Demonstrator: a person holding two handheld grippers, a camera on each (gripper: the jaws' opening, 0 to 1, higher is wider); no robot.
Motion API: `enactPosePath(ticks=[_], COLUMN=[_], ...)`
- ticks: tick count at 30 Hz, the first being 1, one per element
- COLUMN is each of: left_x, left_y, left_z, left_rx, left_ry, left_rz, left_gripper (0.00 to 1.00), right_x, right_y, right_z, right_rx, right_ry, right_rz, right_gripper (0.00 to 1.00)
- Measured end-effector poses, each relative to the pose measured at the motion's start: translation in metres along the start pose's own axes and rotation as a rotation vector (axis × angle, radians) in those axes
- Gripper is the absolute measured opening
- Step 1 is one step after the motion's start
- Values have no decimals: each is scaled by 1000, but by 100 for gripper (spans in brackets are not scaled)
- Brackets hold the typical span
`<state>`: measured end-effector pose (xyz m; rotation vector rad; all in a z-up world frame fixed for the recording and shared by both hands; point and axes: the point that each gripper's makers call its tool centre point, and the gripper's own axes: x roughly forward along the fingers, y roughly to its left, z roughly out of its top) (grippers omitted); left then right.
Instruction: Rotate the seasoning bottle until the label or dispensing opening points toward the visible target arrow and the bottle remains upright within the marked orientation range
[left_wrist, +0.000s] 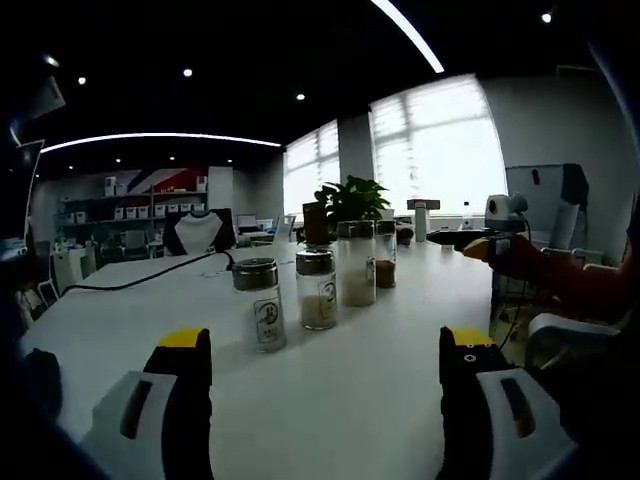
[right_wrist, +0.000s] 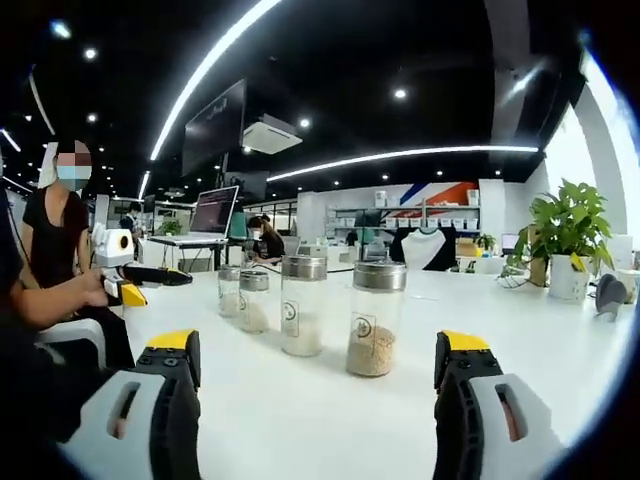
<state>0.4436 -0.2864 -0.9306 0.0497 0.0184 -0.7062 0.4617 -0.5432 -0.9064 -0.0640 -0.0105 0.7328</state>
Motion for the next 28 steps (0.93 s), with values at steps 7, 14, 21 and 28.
enactPosePath(ticks=[7,14,21,28], left_x=[2,-4,0,-2], left_y=[2,4,-2,6], left_z=[-1,-8,-9,-13], left_rx=[0,28,40,2], left_ry=[-8,6,13,8], left_rz=[29,41,36,60], left_gripper=[100,100,100,100], right_x=[-5,-9,-15,-12], right_y=[-4,-2,-2,2], right_z=[-11,-18,-15,-13], right_rx=[31,0,-49,-20], right_ry=[-30,4,-5,-41], right_rz=[-37,-28,-73,-89], right_gripper=[99,99,99,99])
